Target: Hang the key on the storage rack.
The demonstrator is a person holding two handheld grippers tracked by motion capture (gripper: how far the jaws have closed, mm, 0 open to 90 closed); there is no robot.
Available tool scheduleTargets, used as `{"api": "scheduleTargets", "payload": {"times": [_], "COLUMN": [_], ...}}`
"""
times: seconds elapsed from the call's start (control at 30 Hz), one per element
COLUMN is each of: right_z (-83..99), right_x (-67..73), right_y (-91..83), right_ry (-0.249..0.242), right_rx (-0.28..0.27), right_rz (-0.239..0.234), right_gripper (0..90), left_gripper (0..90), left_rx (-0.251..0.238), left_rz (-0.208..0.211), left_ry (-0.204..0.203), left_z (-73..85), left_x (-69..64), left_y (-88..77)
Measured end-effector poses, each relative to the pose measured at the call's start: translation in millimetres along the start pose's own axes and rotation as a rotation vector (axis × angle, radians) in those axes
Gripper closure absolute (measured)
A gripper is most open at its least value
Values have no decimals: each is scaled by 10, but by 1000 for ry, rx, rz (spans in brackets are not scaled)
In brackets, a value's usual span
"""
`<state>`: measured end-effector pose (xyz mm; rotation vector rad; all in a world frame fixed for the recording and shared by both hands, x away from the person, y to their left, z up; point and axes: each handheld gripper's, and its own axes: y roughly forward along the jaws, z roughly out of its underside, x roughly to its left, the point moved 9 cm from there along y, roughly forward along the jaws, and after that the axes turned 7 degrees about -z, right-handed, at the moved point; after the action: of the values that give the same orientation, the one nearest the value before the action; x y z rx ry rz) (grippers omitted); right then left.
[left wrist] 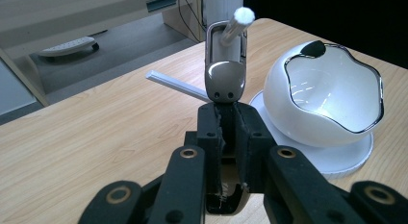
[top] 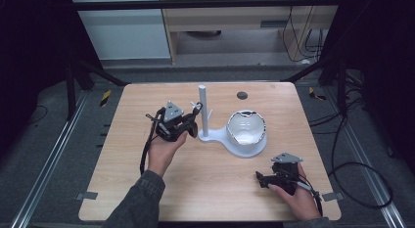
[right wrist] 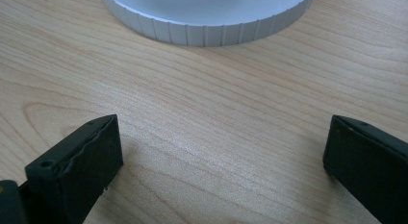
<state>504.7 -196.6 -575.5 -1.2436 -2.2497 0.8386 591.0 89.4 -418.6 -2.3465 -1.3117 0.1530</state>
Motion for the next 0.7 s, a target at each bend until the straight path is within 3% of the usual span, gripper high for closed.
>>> {"api": "scheduleTargets", "payload": {"times": [0.7], "right_z": [0], "right_x": [0], "right_y": [0], "right_ry": [0], "right_rx": [0], "right_rz": [0], "right_gripper": [4], "left_gripper": [808], "left_rx": [7], "left_rz": [7], "left_ry": [-15], "left_z": [32], "left_x": [-34], "left_y": [141]}}
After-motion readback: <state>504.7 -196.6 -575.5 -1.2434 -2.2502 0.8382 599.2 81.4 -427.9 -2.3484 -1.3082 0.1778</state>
